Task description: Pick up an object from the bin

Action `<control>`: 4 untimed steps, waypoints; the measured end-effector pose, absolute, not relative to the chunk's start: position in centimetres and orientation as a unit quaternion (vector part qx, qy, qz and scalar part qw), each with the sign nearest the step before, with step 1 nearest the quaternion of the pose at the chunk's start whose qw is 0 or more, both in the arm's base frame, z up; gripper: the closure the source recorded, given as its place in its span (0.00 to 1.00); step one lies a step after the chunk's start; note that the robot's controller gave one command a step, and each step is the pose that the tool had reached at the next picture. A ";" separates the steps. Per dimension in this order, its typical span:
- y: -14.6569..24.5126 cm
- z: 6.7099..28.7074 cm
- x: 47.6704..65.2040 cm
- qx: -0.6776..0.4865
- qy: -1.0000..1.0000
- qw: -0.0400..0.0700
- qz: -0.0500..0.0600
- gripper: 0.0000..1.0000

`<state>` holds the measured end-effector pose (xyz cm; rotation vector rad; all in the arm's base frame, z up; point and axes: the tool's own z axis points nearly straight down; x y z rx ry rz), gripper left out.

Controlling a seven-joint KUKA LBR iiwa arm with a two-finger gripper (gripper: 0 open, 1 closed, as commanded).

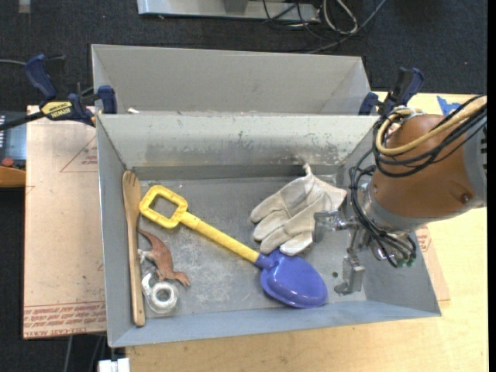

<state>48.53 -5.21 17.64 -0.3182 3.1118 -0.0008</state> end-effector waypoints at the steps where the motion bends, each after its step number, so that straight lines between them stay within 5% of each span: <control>1: -2.9 7.2 50.0 -0.068 0.998 0.002 0.002 0.00; 2: -2.1 11.3 51.4 -0.120 0.993 0.010 -0.001 1.00; 4: -2.8 11.7 51.7 -0.127 0.992 0.009 0.000 1.00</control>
Offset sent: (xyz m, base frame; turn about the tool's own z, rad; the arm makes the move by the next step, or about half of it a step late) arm 0.0282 0.0303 -0.0636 -0.0380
